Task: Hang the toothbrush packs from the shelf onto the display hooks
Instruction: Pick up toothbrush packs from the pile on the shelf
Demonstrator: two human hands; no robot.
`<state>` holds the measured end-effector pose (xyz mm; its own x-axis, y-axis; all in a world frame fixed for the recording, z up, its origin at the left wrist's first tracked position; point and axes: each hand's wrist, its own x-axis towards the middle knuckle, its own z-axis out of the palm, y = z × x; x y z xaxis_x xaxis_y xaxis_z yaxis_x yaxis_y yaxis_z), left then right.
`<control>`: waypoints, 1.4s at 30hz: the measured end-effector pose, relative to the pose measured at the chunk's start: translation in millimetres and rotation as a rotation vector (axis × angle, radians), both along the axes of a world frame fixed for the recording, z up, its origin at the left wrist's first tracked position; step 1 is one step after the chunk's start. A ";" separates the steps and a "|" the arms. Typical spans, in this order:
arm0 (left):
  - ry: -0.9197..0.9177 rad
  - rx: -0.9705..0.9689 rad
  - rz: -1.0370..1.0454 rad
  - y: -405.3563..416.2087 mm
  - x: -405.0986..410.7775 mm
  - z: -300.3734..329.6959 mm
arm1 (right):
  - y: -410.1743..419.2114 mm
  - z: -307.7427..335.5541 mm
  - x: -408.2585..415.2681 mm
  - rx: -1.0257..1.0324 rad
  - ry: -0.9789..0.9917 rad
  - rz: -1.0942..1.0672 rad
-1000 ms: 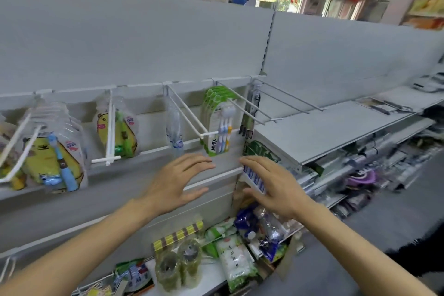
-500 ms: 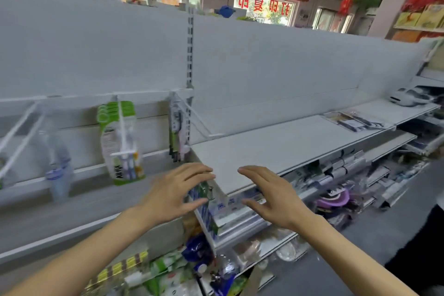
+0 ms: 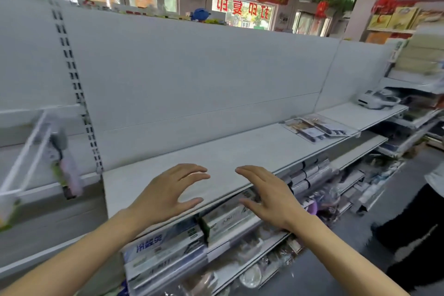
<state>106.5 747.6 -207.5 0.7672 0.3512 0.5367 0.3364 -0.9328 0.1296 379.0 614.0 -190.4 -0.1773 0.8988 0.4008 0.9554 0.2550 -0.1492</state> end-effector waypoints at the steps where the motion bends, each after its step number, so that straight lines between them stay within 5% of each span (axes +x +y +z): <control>1: 0.006 0.008 -0.003 8.1 17.2 -1.2 | 5.8 0.1 17.9 -0.001 0.003 -0.011; 29: 0.097 -0.064 0.019 180.0 559.7 -28.4 | 150.2 2.0 573.2 -0.131 -0.096 -0.172; 42: 0.229 -0.418 0.531 234.4 712.7 -43.0 | 209.1 -19.6 761.7 -0.360 -0.007 -0.406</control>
<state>819.1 982.0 -250.5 0.5131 0.8497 0.1216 0.7929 -0.5234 0.3121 1140.7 823.0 -210.0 0.2110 0.9759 0.0550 0.9677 -0.2006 -0.1528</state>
